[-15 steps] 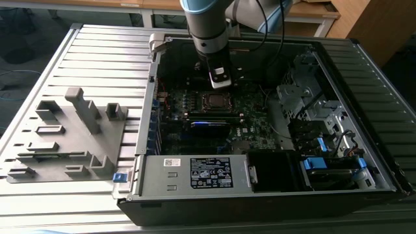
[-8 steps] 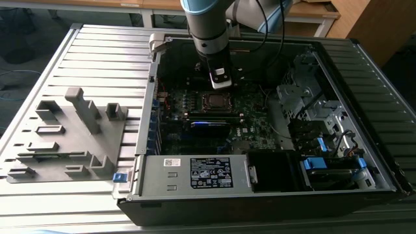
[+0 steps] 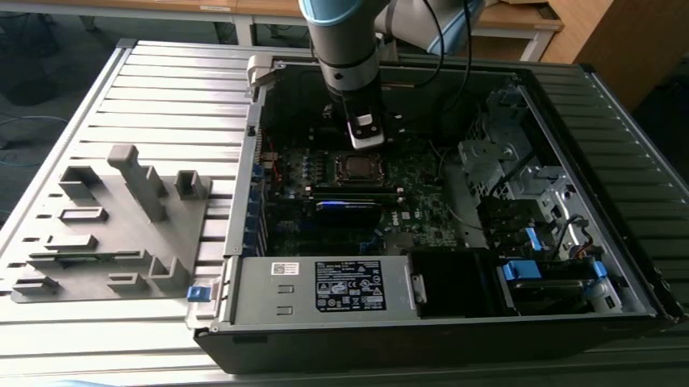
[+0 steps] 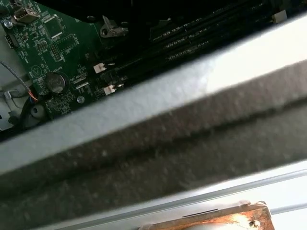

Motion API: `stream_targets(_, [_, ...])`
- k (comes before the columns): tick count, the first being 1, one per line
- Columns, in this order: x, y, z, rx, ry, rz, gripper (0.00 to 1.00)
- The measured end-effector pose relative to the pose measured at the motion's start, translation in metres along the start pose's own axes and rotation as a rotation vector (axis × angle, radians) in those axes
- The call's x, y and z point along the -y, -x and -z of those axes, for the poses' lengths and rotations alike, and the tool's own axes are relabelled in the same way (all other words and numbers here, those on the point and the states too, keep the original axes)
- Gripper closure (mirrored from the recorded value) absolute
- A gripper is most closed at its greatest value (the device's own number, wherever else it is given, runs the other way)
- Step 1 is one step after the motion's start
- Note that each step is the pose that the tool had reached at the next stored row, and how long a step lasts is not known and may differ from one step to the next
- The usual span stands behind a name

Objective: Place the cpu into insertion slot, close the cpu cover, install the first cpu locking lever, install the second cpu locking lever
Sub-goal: 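Install the first cpu locking lever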

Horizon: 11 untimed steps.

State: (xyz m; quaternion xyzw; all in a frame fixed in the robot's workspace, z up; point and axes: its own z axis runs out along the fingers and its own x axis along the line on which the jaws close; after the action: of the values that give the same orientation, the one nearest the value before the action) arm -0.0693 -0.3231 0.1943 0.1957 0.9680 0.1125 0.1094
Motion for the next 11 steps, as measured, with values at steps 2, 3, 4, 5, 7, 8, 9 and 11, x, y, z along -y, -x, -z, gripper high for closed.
stream_targets(2, [0.0006,0.0002,0.0,0.0002,0.0,0.0,0.89])
stream_targets(3, [0.0007,0.0002,-0.0004,0.0009,0.0002,0.0,0.89])
stream_targets(4, [0.0009,0.0001,-0.0011,0.0018,0.0005,0.0,0.89])
stream_targets(5, [0.0012,-0.0001,-0.0018,0.0029,0.0004,0.001,0.89])
stream_targets(7, [0.0017,-0.0004,-0.0031,0.0052,0.0004,0.001,0.89])
stream_targets(8, [0.0018,-0.0005,-0.0036,0.0062,0.0003,0.002,0.89])
stream_targets(9, [0.002,-0.0006,-0.0042,0.0072,0.0003,0.002,0.89])
stream_targets(11, [0.002,-0.0007,-0.0049,0.0088,-0.0007,0.002,0.89])
